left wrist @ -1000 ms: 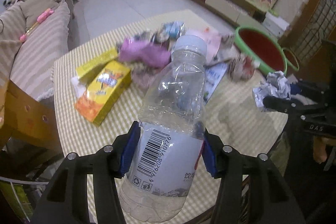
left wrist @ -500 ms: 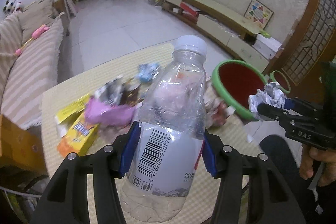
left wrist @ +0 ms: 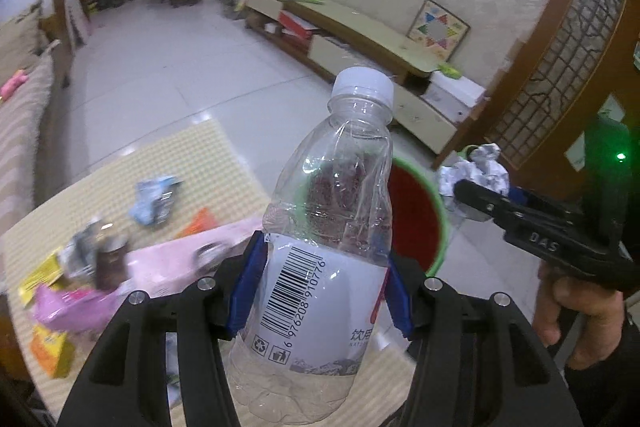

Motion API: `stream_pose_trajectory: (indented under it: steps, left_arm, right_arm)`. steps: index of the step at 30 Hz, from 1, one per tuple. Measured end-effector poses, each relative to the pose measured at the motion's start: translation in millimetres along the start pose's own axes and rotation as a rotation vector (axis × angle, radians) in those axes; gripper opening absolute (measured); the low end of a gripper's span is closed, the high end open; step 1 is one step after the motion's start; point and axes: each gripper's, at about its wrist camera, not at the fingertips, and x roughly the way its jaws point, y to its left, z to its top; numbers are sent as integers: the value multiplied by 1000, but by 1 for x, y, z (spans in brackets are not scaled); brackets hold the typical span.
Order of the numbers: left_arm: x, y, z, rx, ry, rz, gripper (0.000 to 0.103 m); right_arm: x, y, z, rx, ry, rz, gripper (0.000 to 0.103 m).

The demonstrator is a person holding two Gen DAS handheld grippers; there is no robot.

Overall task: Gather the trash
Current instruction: 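Carry the bottle with the left gripper while the right gripper carries the foil ball over the green-rimmed bin, then open both grippers to drop the bottle and foil ball into the bin, then move both open grippers back over the table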

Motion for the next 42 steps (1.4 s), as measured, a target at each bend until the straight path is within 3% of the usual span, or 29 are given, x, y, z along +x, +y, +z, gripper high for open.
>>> stream_pose_trajectory:
  steps: [7,14,22,23,24,26,27,32,42]
  left_arm:
    - [44,-26,23,-21,2,-58,52]
    - [82,-45,43,-21,28,-47,52]
    - [104,-47,52,-52,51,-48,53]
    - [105,-46,53,-56,50,-49,56]
    - [104,-46,54,-59,46,-47,72]
    - [99,-45,56,-66,22,-37,92]
    - [96,-44,58,-67,9,-34,95]
    - [77,-38,63,-78,-36,-37,95]
    - [30,-12,52,-92,-96,25,95]
  right_arm:
    - [19,-32,10,12,15,-23,52]
    - [39,-52,14,31,45,-35,52]
    - [54,-48,13,-22,73,-56,54]
    - [55,-45,12,-33,77,-60,57]
    - [57,-43,12,-43,81,-67,59]
    - [57,-41,13,-53,77,-76,71]
    - [57,-40,13,-60,74,-80,75]
    - [49,-34,13,-90,46,-83,93]
    - [35,-7,6,-117,36,-78,98]
